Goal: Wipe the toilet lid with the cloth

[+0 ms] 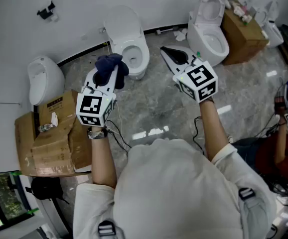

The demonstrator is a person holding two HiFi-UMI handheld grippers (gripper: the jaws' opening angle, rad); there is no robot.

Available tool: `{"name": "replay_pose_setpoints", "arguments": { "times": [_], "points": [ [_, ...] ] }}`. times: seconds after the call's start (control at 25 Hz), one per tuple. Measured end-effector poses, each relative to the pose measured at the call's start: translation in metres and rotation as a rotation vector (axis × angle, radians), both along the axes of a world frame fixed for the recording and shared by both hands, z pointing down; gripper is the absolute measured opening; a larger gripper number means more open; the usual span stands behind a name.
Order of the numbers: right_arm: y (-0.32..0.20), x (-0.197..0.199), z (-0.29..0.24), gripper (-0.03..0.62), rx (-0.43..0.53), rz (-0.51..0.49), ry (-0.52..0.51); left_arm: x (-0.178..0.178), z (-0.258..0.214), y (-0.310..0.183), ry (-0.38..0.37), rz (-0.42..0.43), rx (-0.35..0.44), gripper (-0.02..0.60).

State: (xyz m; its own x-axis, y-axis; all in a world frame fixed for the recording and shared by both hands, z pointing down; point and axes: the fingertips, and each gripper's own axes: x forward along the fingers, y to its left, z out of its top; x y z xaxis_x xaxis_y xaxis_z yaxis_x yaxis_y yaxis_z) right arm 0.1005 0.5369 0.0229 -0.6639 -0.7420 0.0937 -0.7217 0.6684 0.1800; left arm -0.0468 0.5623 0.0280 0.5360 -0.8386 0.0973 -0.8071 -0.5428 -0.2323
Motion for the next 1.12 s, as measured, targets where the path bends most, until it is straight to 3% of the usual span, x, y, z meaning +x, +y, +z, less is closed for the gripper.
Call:
{"name": "replay_pose_setpoints", "arguments": {
  "times": [0.72,1.12],
  "points": [
    [-0.02,0.034,-0.001,0.028,-0.011,-0.097,-0.062,0.036,0.006,-0.015,-0.003,-0.043,-0.005,0.049],
    [-0.062,0.045,0.019,0.029,-0.046,-0.086,-0.041,0.038,0.014,-0.049,0.001,-0.071,-0.024,0.049]
  ]
}}
